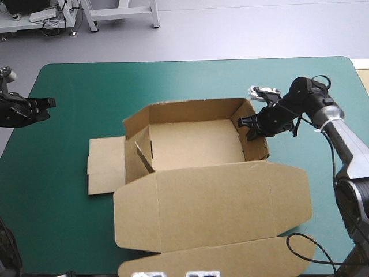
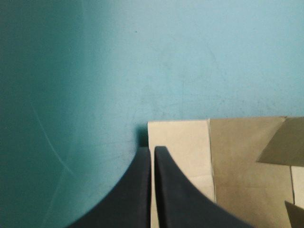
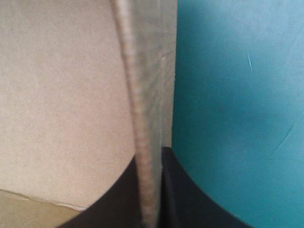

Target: Fold the box

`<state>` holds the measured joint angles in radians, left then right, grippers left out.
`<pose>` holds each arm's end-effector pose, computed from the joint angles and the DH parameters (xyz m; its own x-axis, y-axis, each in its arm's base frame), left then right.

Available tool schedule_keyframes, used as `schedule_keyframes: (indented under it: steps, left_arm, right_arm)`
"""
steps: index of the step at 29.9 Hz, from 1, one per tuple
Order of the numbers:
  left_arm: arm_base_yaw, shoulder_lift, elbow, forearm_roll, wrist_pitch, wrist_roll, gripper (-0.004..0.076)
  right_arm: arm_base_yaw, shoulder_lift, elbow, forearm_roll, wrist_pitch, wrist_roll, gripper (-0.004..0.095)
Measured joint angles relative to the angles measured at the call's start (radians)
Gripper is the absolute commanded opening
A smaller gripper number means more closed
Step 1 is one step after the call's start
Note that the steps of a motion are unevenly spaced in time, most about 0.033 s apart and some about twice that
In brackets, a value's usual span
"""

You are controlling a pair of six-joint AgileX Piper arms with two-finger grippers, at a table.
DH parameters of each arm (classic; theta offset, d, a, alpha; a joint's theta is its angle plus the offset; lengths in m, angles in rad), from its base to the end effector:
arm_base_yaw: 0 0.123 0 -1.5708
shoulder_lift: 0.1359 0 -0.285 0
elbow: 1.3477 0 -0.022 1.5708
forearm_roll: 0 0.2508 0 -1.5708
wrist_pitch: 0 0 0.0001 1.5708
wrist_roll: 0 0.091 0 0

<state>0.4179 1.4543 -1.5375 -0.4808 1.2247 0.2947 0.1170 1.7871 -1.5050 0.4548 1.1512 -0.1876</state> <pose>0.2831 0.0824 0.4025 -0.7889 -0.2328 -0.5687 -0.0617 0.9508 -0.3037 0.3636 0.0795 0.2831 -0.9601 -0.1045 -0.2594 -0.2030 0.8984 0.3894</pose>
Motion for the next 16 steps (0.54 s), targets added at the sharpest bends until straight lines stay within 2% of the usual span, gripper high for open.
schedule_keyframes:
  steps: [7, 16]
  left_arm:
    - [0.181, 0.1, 0.0, -0.344, 0.014, 0.154, 0.0006]
    - [0.201, 0.18, 0.0, -0.606, 0.006, 0.241, 0.0006]
  right_arm:
    - [-0.07, -0.13, -0.142, 0.061, 0.07, -0.002, -0.0013]
    - [-0.182, -0.258, -0.287, 0.306, 0.091, -0.019, -0.0012]
